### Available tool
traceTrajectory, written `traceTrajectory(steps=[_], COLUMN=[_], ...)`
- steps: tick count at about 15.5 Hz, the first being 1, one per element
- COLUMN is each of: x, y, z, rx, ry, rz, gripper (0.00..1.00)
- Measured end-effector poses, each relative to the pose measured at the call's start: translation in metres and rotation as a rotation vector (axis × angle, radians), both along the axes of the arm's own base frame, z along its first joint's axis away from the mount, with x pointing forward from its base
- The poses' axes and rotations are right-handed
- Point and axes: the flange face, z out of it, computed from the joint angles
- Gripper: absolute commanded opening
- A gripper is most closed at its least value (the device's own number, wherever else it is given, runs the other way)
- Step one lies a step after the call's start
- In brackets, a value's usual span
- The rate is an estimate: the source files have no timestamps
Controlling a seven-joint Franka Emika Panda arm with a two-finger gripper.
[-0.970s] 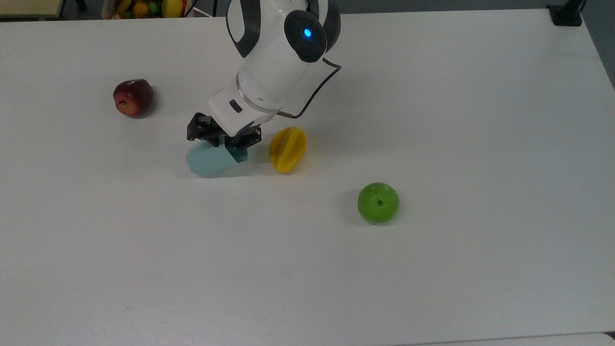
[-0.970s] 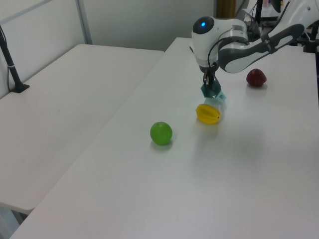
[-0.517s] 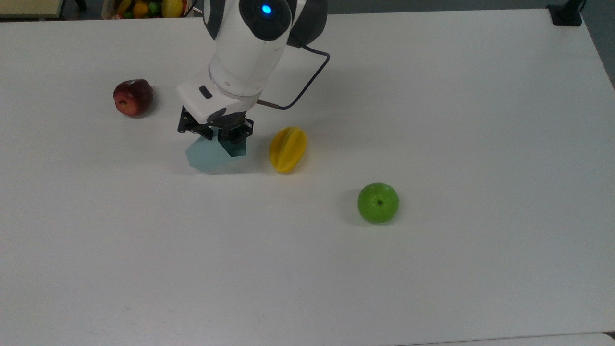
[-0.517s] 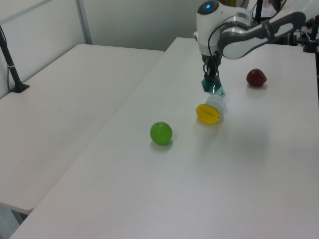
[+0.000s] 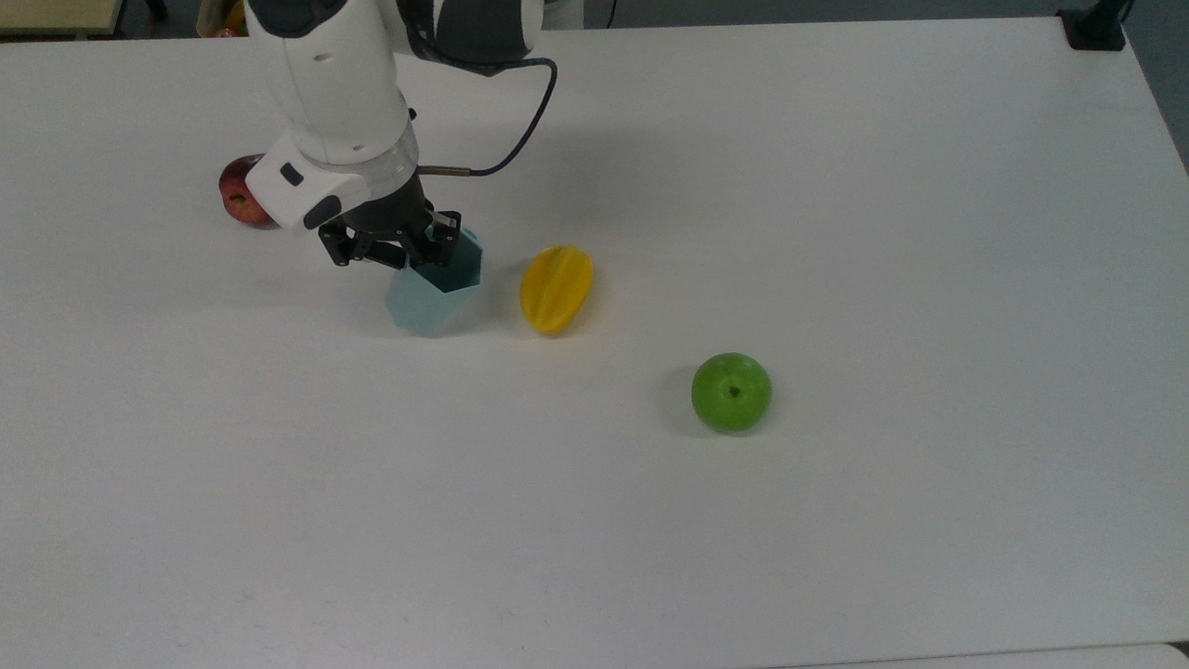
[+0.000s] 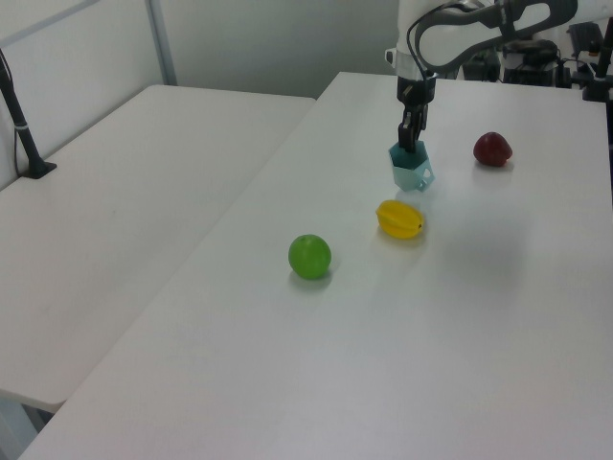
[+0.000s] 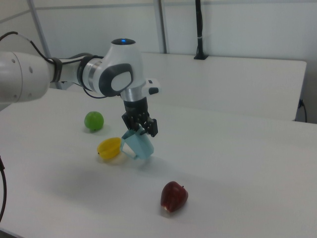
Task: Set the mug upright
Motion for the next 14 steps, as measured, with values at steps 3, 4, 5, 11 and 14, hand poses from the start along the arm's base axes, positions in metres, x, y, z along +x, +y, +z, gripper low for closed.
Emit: traceTrajectory(steps=[3, 4, 5, 11, 14], x=[0.000, 0.000, 0.000, -0.004, -0.007], y=[-0.013, -0.016, -0.018, -0.050, -0.064], z=[-0.018, -0.024, -0.029, -0.032, -0.022], rx=[0.083, 0.095, 0.100, 0.078, 0.073], ry=[0.012, 0.017, 0.023, 0.023, 0.019], rz=[-0.021, -0.031, -0.038, -0.048, -0.054], gripper=[0.00, 0.00, 0.09, 1.00, 1.00])
